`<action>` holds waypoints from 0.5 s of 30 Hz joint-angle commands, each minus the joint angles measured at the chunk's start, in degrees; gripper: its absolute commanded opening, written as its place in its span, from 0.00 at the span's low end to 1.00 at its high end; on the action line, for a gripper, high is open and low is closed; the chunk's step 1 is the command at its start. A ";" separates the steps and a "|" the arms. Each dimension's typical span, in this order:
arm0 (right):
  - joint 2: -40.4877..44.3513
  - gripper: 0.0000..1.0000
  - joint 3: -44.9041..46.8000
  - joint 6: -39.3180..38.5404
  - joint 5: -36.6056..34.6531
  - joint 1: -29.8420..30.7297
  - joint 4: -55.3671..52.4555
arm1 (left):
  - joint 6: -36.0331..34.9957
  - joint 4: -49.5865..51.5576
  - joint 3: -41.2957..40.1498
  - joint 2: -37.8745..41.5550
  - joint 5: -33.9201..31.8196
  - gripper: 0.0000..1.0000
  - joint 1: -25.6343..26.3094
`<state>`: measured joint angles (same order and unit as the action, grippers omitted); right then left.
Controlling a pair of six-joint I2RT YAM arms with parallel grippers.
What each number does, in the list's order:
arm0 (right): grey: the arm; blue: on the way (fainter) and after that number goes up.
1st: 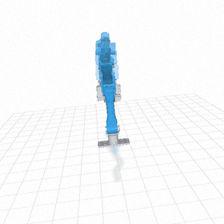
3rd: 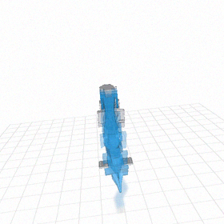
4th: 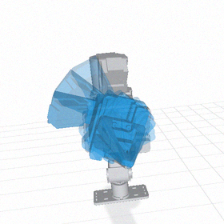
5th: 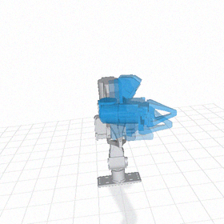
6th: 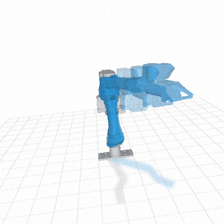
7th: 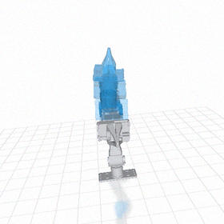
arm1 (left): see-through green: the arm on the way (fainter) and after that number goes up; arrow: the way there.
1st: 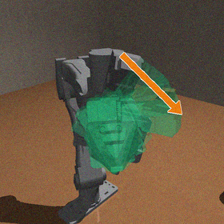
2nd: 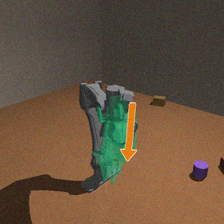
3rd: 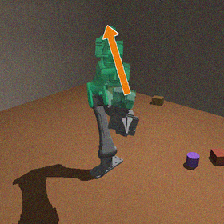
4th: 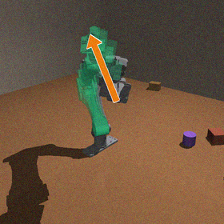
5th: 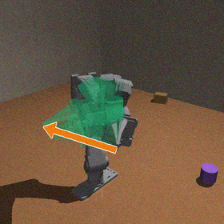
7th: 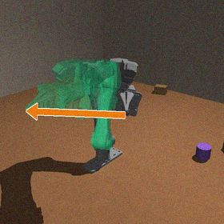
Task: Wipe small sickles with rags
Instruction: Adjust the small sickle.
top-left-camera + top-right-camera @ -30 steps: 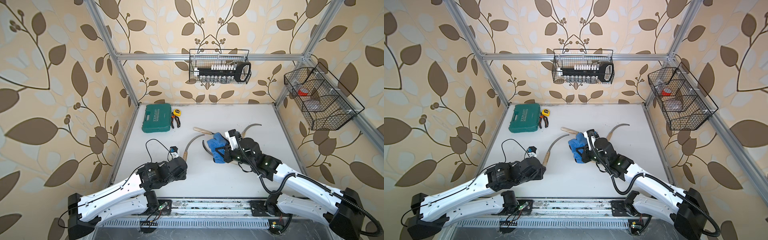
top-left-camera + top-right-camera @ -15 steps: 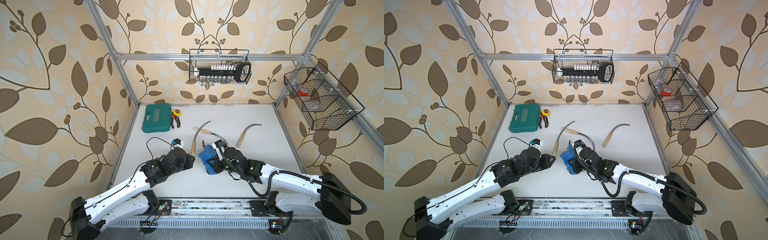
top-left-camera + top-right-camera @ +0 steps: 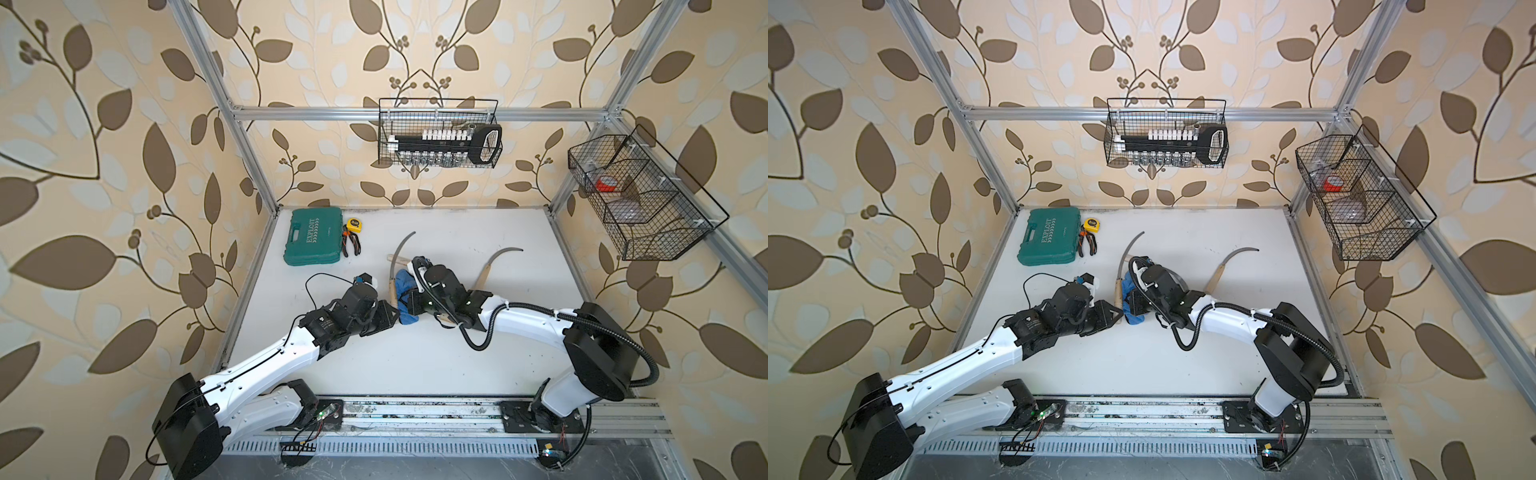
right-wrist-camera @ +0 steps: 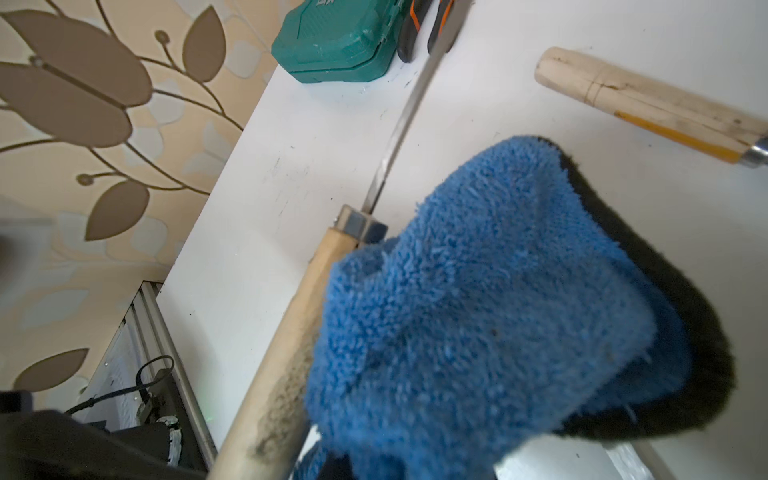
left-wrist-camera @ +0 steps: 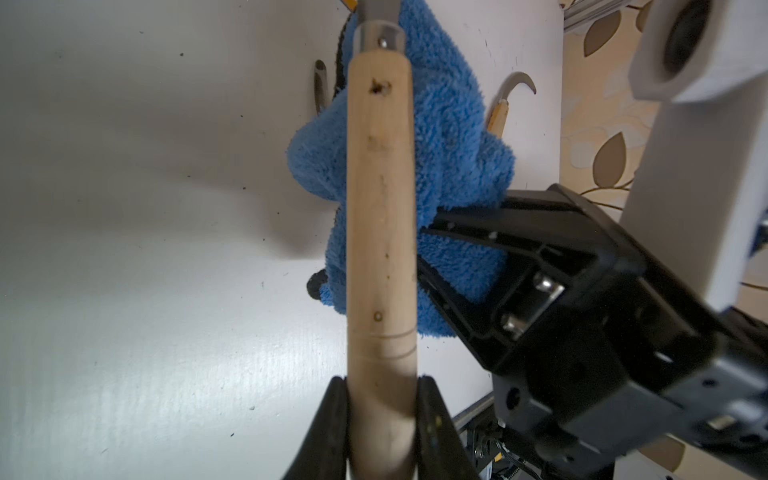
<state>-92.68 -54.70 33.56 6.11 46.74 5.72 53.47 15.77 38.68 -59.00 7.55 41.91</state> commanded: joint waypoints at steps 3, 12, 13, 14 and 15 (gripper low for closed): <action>-0.80 0.00 -5.47 -2.21 2.52 1.85 1.33 | -3.46 -8.27 -1.70 0.73 6.74 0.00 -1.04; 7.42 0.00 3.46 -1.22 -5.98 1.35 -1.91 | -6.34 -13.26 -3.33 -1.00 14.16 0.00 -9.66; 8.36 0.00 4.62 -1.22 -6.46 1.25 -1.98 | -6.91 -12.86 -2.86 -0.94 14.89 0.00 -10.44; 9.33 0.00 5.68 -1.34 -7.20 1.25 -2.19 | -7.81 -11.94 -2.26 -0.70 14.88 0.00 -11.01; 10.22 0.00 6.54 -1.48 -8.01 1.25 -2.45 | -8.66 -10.89 -1.57 -0.23 14.42 0.00 -11.30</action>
<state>-85.19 -50.37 32.08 1.15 48.10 3.40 48.95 7.20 35.07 -60.07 18.68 31.92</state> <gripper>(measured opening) 0.116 0.227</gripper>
